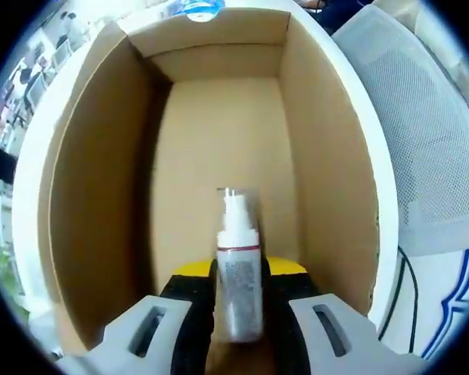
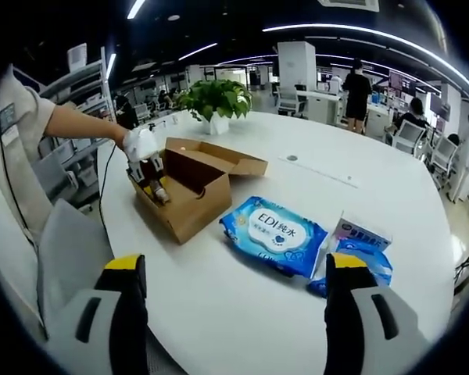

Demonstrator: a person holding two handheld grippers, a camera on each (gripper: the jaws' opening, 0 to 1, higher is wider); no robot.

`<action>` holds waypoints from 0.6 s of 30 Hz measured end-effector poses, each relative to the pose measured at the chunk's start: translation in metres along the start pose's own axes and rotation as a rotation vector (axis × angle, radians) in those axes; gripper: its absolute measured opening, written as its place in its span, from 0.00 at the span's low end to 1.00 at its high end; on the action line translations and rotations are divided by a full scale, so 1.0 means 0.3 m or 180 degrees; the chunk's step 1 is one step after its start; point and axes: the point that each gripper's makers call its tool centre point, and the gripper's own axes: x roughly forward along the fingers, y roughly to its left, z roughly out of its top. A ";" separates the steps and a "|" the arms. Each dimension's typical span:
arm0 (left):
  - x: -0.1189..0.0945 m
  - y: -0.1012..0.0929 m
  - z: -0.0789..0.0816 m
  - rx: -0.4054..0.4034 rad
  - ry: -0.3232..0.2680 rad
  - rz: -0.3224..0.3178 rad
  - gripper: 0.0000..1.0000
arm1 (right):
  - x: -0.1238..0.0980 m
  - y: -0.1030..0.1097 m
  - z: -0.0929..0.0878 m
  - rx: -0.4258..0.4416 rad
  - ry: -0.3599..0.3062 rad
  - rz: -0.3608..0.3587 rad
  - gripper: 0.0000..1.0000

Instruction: Operate the shoe box by opening the lid, removing the specified soft item, and placing it in the target area until the item is outside and the box remains undamaged.

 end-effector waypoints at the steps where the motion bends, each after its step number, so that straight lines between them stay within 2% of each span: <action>1: 0.000 0.001 0.001 -0.0008 -0.0003 0.0002 0.22 | 0.001 -0.001 -0.001 0.0000 0.0005 0.0000 0.90; 14: -0.009 0.012 0.001 -0.0247 -0.0041 0.0080 0.19 | 0.004 0.006 0.003 0.0013 -0.0021 0.0015 0.88; 18: -0.027 0.019 0.013 -0.0291 -0.0110 0.0105 0.19 | 0.004 0.007 0.008 0.0016 -0.0042 0.0016 0.88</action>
